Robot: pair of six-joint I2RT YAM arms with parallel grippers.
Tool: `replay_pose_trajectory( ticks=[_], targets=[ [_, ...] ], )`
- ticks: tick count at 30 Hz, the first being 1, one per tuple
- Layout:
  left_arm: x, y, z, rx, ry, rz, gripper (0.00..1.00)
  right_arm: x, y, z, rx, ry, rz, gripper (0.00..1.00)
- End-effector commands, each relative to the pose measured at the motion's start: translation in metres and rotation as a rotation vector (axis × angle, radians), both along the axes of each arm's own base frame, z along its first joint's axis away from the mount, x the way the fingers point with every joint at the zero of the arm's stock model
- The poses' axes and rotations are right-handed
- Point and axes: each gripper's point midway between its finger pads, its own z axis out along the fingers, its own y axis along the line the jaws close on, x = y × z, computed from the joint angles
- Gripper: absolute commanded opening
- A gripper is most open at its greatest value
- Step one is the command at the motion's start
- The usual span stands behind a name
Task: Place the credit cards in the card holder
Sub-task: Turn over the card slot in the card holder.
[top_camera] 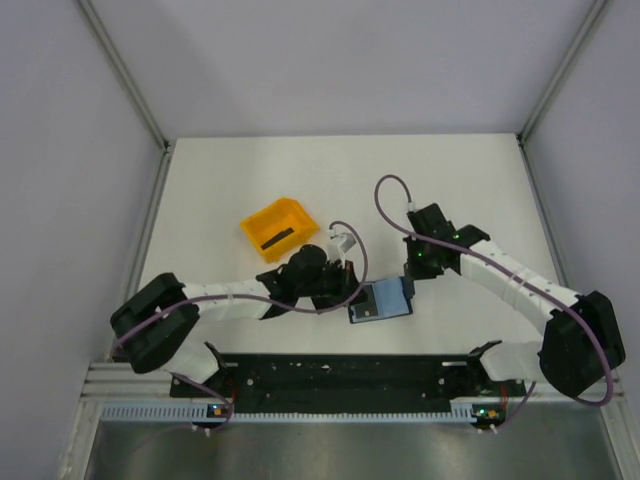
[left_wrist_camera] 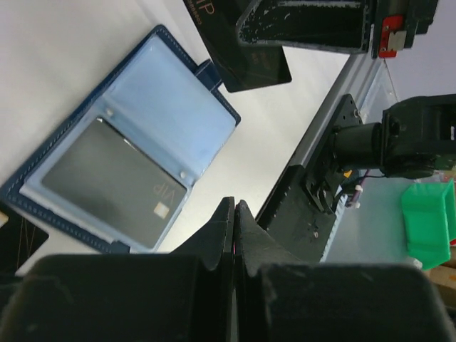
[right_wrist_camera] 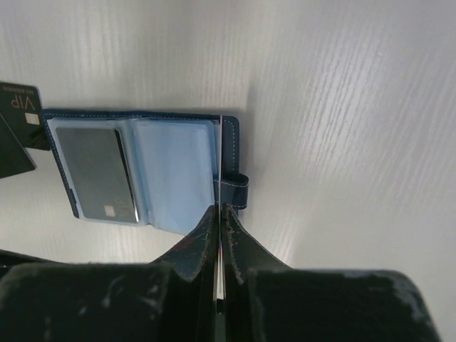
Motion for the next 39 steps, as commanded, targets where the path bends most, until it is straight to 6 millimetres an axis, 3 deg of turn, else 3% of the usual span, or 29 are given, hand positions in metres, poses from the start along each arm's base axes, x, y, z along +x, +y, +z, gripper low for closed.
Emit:
replay_pose_trajectory(
  ticks=[1, 8, 16, 39],
  targets=[
    [0.014, -0.026, 0.005, 0.006, -0.081, -0.022, 0.00, 0.001, -0.017, 0.001, -0.031, -0.018, -0.097, 0.00],
    [0.022, -0.053, -0.015, 0.054, -0.085, -0.035, 0.00, -0.003, -0.018, -0.007, -0.001, 0.010, -0.111, 0.00],
    [0.032, -0.067, -0.025, 0.073, -0.085, -0.022, 0.00, -0.005, -0.001, -0.010, 0.084, 0.033, -0.054, 0.00],
    [0.042, -0.079, -0.054, 0.130, -0.070, -0.030, 0.00, -0.019, -0.011, -0.055, -0.008, 0.182, -0.067, 0.00]
  ],
)
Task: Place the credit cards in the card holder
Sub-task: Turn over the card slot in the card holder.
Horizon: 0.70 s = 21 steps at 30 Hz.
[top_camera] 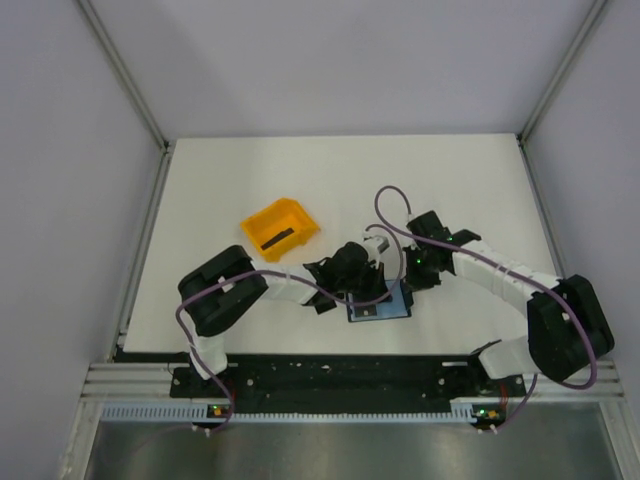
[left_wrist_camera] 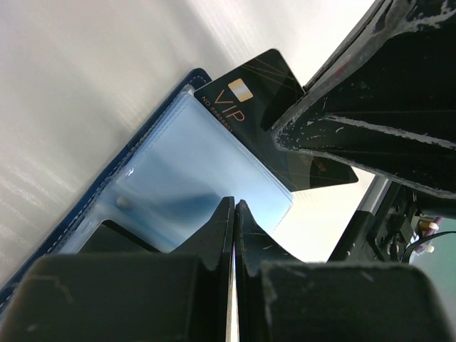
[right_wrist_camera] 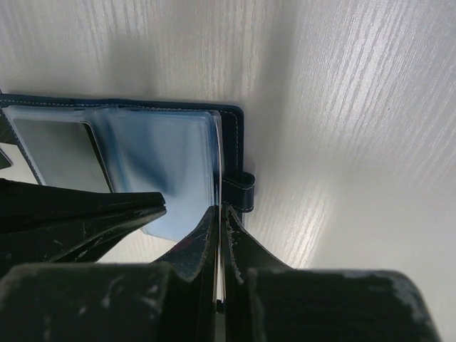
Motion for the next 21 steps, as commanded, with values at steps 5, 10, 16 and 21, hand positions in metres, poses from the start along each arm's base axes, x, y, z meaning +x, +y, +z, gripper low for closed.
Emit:
replay_pose_trajectory(
  ticks=[5, 10, 16, 21],
  targets=[
    [0.015, -0.008, -0.001, 0.050, -0.044, 0.027, 0.00, -0.005, -0.010, -0.015, -0.051, 0.043, -0.029, 0.00],
    [0.012, 0.013, -0.021, 0.180, -0.034, 0.060, 0.00, -0.006, -0.012, -0.018, -0.062, 0.053, -0.034, 0.00],
    [0.001, 0.045, -0.043, 0.302, -0.015, 0.065, 0.00, -0.006, -0.014, -0.021, -0.076, 0.058, -0.036, 0.00],
    [-0.004, 0.078, -0.051, 0.399, -0.032, 0.106, 0.00, -0.006, -0.016, -0.022, -0.084, 0.059, -0.041, 0.00]
  ],
)
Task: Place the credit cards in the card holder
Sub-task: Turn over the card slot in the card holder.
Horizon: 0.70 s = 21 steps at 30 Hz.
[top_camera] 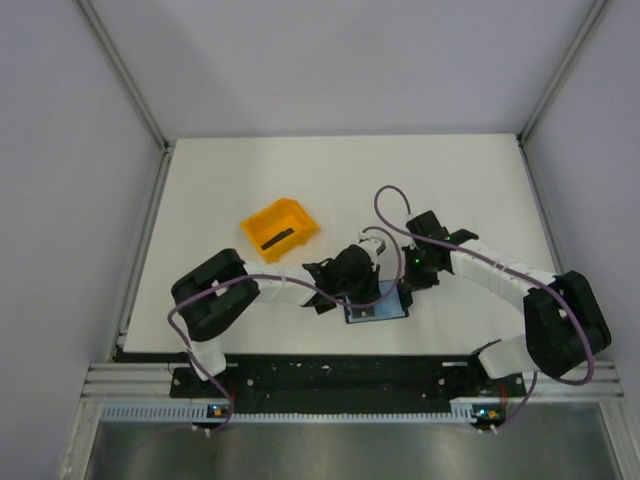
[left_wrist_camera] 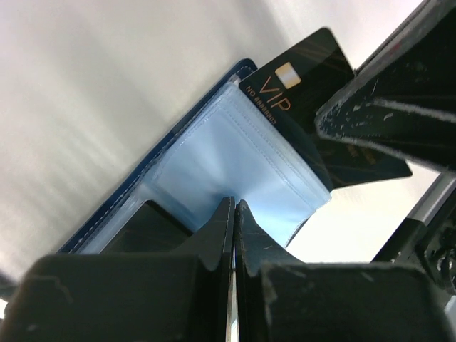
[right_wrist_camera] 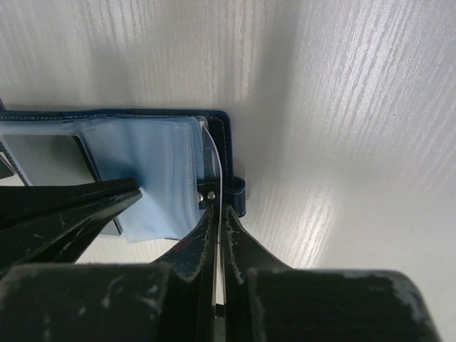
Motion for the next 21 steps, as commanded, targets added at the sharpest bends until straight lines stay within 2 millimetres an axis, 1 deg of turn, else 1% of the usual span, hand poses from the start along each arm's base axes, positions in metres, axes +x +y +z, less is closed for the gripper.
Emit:
replay_pose_trajectory(
  ticks=[1, 3, 4, 5, 8, 10, 13, 16, 19, 21],
  targets=[
    [-0.015, 0.063, -0.037, 0.244, 0.020, 0.043, 0.00, -0.010, -0.017, -0.019, -0.083, 0.058, -0.020, 0.00],
    [-0.018, 0.068, -0.040, 0.253, 0.025, 0.042, 0.00, -0.010, -0.018, -0.020, -0.088, 0.059, -0.023, 0.00],
    [-0.022, 0.075, -0.044, 0.280, 0.042, 0.040, 0.00, -0.010, -0.018, -0.020, -0.088, 0.060, -0.023, 0.00],
    [-0.024, 0.077, -0.047, 0.288, 0.048, 0.041, 0.00, -0.010, -0.018, -0.020, -0.090, 0.061, -0.023, 0.00],
    [-0.026, 0.078, -0.049, 0.284, 0.051, 0.042, 0.00, -0.009, -0.018, -0.018, -0.090, 0.049, -0.030, 0.00],
    [-0.027, 0.080, -0.050, 0.283, 0.057, 0.044, 0.00, -0.004, -0.021, -0.012, -0.094, 0.008, -0.042, 0.00],
    [-0.028, 0.078, -0.050, 0.281, 0.062, 0.041, 0.00, 0.007, -0.016, 0.012, -0.042, -0.100, -0.044, 0.00],
    [-0.028, 0.077, -0.050, 0.278, 0.064, 0.038, 0.00, 0.016, -0.010, 0.046, 0.031, -0.224, -0.045, 0.00],
    [-0.027, 0.075, -0.049, 0.275, 0.063, 0.038, 0.00, 0.014, 0.005, 0.073, 0.146, -0.296, 0.003, 0.00],
    [-0.028, 0.076, -0.050, 0.277, 0.065, 0.037, 0.00, 0.008, 0.016, 0.080, 0.210, -0.285, 0.040, 0.00]
  ],
)
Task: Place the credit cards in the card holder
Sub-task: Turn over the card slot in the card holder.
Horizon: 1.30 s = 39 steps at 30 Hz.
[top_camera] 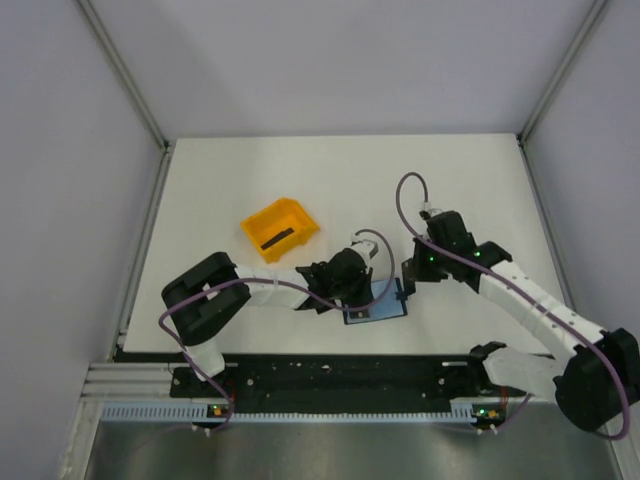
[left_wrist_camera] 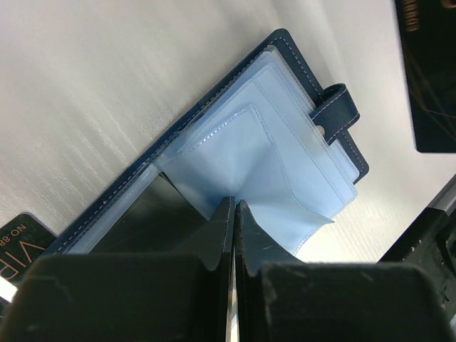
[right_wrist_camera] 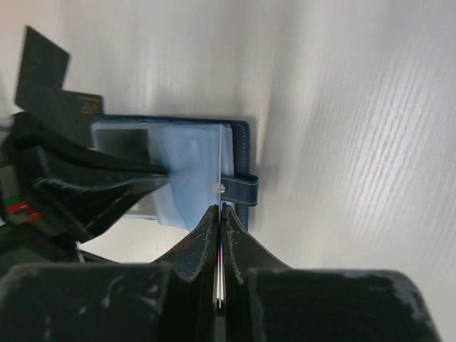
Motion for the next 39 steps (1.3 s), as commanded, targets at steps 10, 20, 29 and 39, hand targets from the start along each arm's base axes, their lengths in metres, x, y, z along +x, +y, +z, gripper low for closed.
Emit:
replay_pose_trajectory(
  ticks=[10, 20, 29, 39],
  targets=[
    [-0.016, 0.041, -0.040, 0.186, 0.066, 0.006, 0.00, -0.013, 0.039, -0.007, 0.217, 0.052, 0.099, 0.00],
    [-0.017, 0.041, -0.042, 0.187, 0.070, 0.005, 0.00, -0.021, 0.038, -0.040, 0.215, 0.130, 0.057, 0.00],
    [-0.018, 0.040, -0.042, 0.181, 0.077, 0.007, 0.00, -0.025, 0.045, -0.052, 0.256, 0.162, 0.069, 0.00],
    [-0.006, 0.020, 0.005, 0.037, -0.006, 0.013, 0.00, -0.024, 0.060, -0.044, 0.352, 0.129, 0.119, 0.00]
  ],
)
